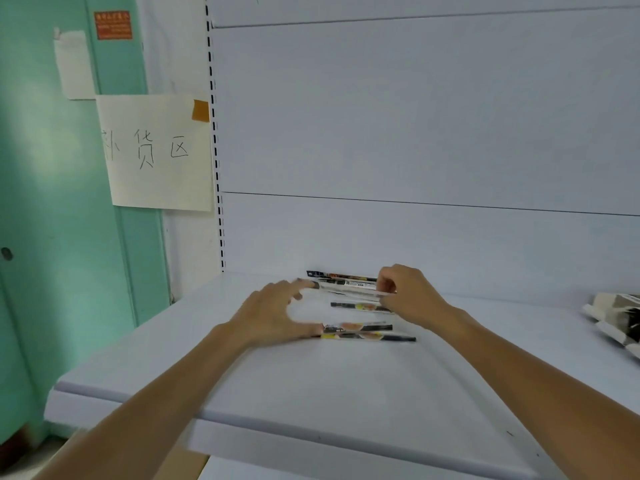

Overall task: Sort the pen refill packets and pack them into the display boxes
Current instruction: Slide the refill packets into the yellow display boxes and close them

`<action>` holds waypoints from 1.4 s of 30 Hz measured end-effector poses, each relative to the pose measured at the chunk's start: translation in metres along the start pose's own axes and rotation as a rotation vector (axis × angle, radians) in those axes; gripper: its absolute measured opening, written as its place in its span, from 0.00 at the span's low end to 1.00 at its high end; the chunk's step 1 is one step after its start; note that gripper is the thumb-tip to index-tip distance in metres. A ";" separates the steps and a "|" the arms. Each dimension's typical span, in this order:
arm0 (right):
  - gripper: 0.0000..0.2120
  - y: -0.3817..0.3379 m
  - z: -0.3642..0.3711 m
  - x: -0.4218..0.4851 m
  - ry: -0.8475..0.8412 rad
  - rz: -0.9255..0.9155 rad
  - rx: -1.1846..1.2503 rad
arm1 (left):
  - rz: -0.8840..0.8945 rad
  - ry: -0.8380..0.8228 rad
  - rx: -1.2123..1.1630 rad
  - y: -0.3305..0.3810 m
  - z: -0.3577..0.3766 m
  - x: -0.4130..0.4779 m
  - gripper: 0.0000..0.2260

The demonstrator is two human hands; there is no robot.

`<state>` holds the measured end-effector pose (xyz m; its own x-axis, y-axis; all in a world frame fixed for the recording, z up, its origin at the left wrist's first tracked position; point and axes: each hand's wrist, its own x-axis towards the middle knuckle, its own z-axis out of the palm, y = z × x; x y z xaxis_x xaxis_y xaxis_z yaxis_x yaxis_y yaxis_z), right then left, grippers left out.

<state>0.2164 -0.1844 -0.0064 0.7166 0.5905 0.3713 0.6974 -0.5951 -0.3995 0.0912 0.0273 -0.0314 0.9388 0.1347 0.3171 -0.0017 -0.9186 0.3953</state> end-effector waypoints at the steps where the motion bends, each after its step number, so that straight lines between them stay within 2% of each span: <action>1: 0.09 -0.004 0.000 -0.001 -0.081 -0.035 -0.002 | -0.047 0.147 -0.142 0.000 -0.005 0.000 0.23; 3: 0.10 -0.008 0.001 -0.004 -0.343 -0.035 -0.060 | -0.129 0.367 -0.395 -0.004 -0.015 0.000 0.17; 4: 0.09 -0.009 0.001 -0.004 -0.454 -0.008 -0.090 | -0.136 0.378 -0.398 -0.007 -0.019 0.000 0.15; 5: 0.12 -0.010 0.000 -0.004 -0.528 0.025 -0.087 | -0.115 0.326 -0.341 -0.008 -0.022 -0.002 0.14; 7: 0.21 -0.013 -0.003 -0.004 -0.576 0.070 0.022 | -0.030 0.136 -0.201 -0.006 -0.021 -0.007 0.14; 9: 0.27 -0.017 -0.003 -0.004 -0.592 0.074 0.028 | 0.028 -0.029 -0.100 0.003 -0.017 -0.012 0.24; 11: 0.27 -0.022 -0.002 -0.007 -0.607 0.041 -0.081 | 0.071 -0.093 0.001 0.013 -0.008 -0.011 0.30; 13: 0.21 -0.028 -0.001 -0.008 -0.598 0.008 -0.125 | 0.079 -0.129 0.094 0.023 0.002 -0.009 0.29; 18: 0.05 -0.039 0.002 -0.013 -0.478 -0.118 -0.302 | 0.085 -0.172 0.291 0.041 0.018 -0.004 0.17; 22: 0.08 -0.024 0.005 -0.021 -0.366 -0.172 -0.201 | 0.118 -0.075 0.364 0.050 0.016 -0.002 0.05; 23: 0.10 -0.018 0.003 -0.022 -0.335 -0.146 -0.117 | 0.115 -0.055 0.378 0.049 0.015 -0.001 0.05; 25: 0.24 -0.003 -0.004 -0.025 -0.244 -0.002 0.176 | 0.064 -0.041 0.355 0.043 0.011 0.000 0.06; 28: 0.30 0.012 -0.012 -0.024 -0.062 0.245 0.642 | -0.012 -0.033 0.269 0.036 0.009 0.002 0.06; 30: 0.27 0.013 -0.008 -0.020 -0.019 0.340 0.751 | -0.015 -0.032 0.234 0.042 0.011 0.002 0.06; 32: 0.25 0.002 0.001 -0.017 -0.016 0.408 0.744 | -0.013 -0.040 0.192 0.052 0.017 0.002 0.06; 35: 0.24 -0.016 0.004 -0.013 0.081 0.480 0.824 | -0.010 -0.073 0.202 0.062 0.023 0.004 0.06; 36: 0.25 -0.018 0.001 -0.011 0.110 0.482 0.822 | -0.002 -0.081 0.245 0.062 0.023 0.004 0.06; 38: 0.26 -0.013 -0.007 -0.016 0.114 0.401 0.604 | 0.017 -0.087 0.346 0.057 0.019 0.004 0.06; 40: 0.21 -0.002 -0.015 -0.026 -0.087 0.271 0.292 | 0.024 -0.092 0.441 0.050 0.014 0.002 0.05; 42: 0.12 0.006 -0.019 -0.039 -0.363 0.188 0.137 | 0.059 -0.092 0.554 0.041 0.011 0.001 0.04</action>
<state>0.1931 -0.2212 -0.0077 0.7624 0.6465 -0.0283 0.5289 -0.6477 -0.5485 0.0961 -0.0145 -0.0247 0.9687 0.0675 0.2391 0.1033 -0.9847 -0.1406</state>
